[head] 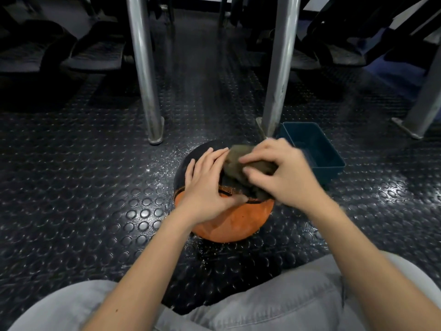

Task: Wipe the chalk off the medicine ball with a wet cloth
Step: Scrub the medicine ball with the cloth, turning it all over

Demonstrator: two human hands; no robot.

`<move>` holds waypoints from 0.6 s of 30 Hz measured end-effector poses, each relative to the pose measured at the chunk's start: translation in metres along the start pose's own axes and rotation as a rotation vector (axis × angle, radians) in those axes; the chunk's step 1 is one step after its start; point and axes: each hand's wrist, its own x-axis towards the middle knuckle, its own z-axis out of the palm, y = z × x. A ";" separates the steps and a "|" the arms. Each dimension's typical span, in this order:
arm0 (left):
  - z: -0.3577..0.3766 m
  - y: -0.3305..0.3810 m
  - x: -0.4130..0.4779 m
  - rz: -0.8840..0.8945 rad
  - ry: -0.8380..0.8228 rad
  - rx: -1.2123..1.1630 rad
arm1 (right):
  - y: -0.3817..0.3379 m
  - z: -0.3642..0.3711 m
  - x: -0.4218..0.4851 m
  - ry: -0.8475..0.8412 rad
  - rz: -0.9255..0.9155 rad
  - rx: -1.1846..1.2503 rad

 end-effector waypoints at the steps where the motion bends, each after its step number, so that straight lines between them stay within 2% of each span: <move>1: 0.000 0.000 0.000 0.002 -0.004 0.004 | -0.005 0.007 -0.003 -0.099 -0.035 -0.005; 3: 0.001 0.001 0.000 0.008 -0.007 0.007 | 0.001 0.010 -0.002 -0.208 -0.007 -0.038; 5: 0.001 0.002 0.003 0.005 -0.014 0.017 | 0.013 0.004 0.001 -0.210 0.056 -0.033; 8: 0.003 0.005 0.008 0.013 -0.009 0.019 | 0.020 0.000 0.005 -0.155 0.124 0.006; 13: 0.002 0.000 0.003 0.008 0.025 -0.014 | 0.047 -0.004 0.007 -0.008 0.334 -0.233; 15: 0.001 -0.005 -0.002 0.004 0.047 -0.026 | 0.036 -0.005 0.007 0.067 0.246 -0.102; 18: -0.001 -0.005 -0.003 0.007 0.022 -0.016 | 0.004 0.004 0.001 -0.031 0.012 0.048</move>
